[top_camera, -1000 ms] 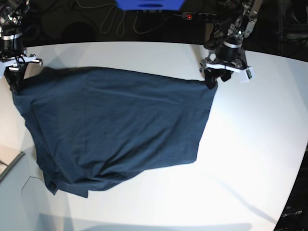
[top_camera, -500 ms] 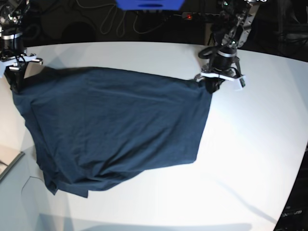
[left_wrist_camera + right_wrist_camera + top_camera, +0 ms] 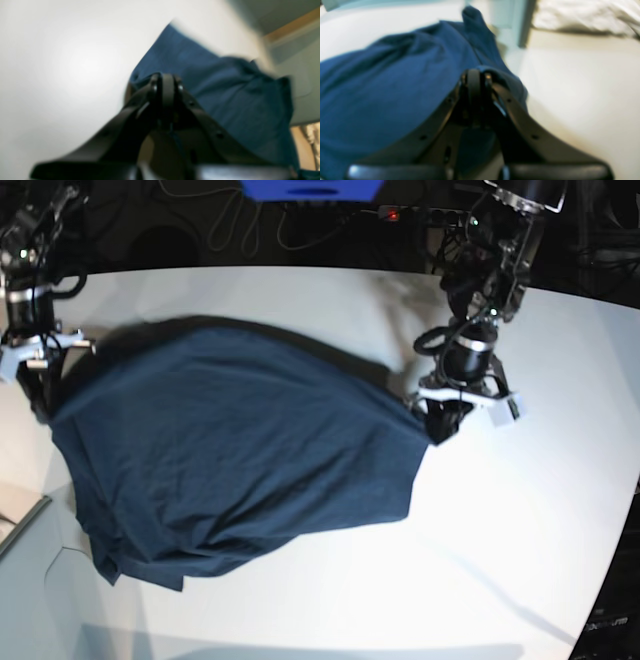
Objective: Layout the t-shirt on the table in an organized manner, then fold the t-shirt properly
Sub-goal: 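Lift the shirt with both grippers and swing it down flat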
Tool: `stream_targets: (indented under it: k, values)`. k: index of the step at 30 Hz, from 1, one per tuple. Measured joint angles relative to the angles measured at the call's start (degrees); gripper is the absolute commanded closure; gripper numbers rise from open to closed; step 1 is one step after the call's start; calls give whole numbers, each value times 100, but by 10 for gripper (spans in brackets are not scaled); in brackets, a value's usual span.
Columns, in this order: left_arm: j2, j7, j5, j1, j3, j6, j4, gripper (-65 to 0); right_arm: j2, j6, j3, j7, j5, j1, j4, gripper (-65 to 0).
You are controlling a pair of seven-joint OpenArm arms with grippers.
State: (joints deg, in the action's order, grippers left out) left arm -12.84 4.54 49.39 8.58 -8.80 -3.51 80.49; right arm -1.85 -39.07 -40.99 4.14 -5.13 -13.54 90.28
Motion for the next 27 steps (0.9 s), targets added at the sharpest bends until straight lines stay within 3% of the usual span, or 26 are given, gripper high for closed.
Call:
stream_targets:
  k: [5,11,16,22,27]
  values:
    - [-31,-15,24,-713,2,-22,61,-4,-114,-55,208,-743,835,1152,-13,0]
    - [-61,-61,-2,-2181,-4,-24,48,-4,-326,-125,844,-1259,1545,2970,-481,0]
    - [-293,-765,33,-3528,7,-37,-37,-4,-472,-92,1078,-1537,2284,4638,-1172,0]
    - [-496,-833,57,-4940,-31,7,-638,-4,-476,-107,1211,-1469,2306,6052,-1360,0]
    - [-643,-841,37,-5805,-15,-24,-916,-4,-472,157,1266,-1401,2282,6526,-1082,0]
